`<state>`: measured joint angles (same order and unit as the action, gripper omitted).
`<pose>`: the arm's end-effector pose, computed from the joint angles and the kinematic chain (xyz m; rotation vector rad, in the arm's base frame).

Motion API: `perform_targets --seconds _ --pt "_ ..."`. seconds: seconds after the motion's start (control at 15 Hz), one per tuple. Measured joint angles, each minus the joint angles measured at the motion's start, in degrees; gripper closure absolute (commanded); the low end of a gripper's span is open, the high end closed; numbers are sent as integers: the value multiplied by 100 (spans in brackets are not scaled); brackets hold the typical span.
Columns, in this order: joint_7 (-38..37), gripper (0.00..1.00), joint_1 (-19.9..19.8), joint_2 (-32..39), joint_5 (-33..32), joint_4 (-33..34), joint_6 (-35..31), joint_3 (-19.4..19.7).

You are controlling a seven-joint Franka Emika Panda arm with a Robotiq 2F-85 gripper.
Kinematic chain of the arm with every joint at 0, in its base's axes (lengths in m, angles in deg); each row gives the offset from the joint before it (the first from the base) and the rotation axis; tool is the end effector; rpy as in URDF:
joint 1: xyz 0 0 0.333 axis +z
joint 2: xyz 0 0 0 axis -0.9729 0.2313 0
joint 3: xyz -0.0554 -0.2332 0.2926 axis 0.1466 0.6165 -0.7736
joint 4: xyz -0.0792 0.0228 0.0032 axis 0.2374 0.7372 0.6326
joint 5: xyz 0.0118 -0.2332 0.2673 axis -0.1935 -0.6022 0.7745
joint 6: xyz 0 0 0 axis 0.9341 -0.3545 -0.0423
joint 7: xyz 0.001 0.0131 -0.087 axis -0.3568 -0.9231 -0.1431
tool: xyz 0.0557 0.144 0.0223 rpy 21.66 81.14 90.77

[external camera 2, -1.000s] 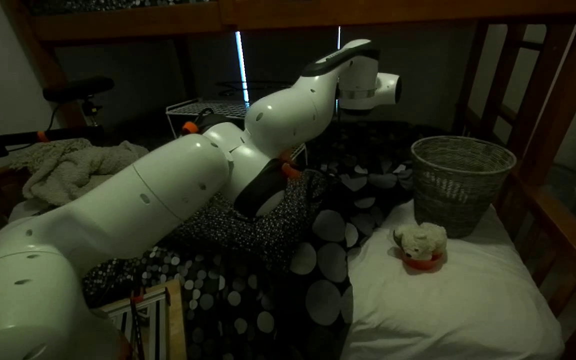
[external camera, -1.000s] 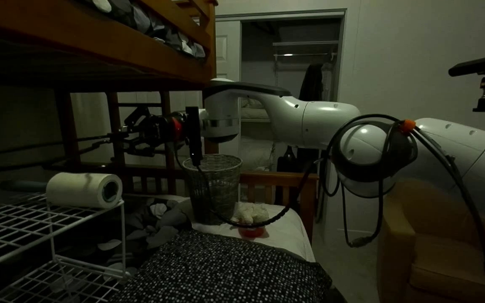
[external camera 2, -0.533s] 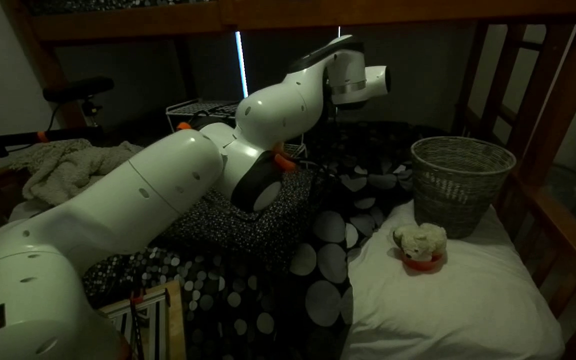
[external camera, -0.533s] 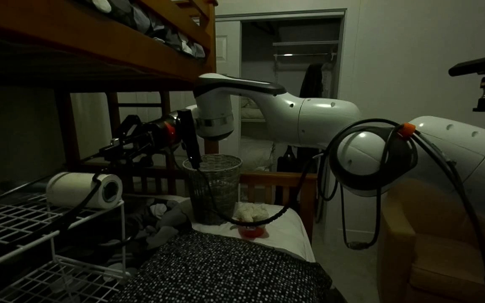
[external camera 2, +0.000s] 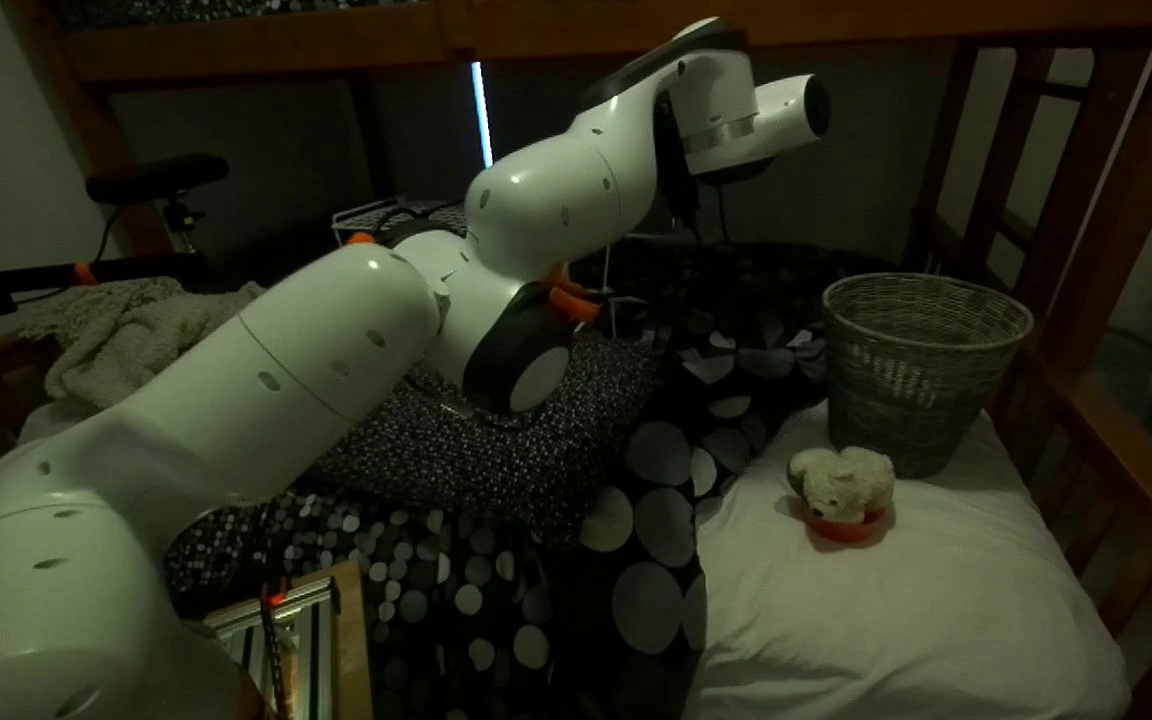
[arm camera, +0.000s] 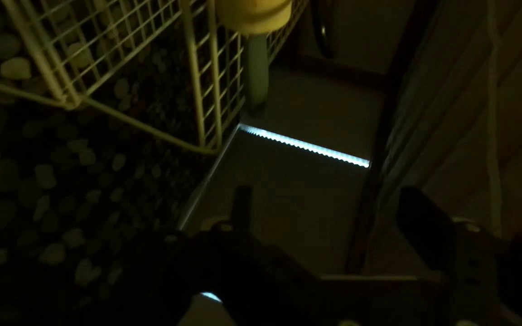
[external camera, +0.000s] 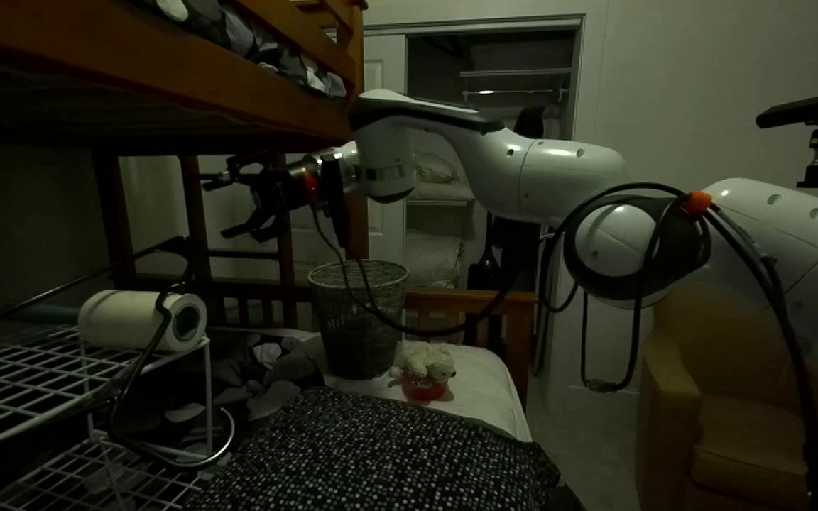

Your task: Remove the black hanger from the basket and put it on the top wire mesh rack of the white shoe rack

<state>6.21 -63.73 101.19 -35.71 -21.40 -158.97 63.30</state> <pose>0.7337 0.3803 0.5214 -1.8365 -0.3992 -0.0550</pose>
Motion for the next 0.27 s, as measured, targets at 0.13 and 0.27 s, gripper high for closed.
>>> perform_targets --seconds 0.13,0.27 --pt "-140 0 -334 -144 -139 26 -33 217" --pt "-421 0 -670 -259 -303 23 -14 401"
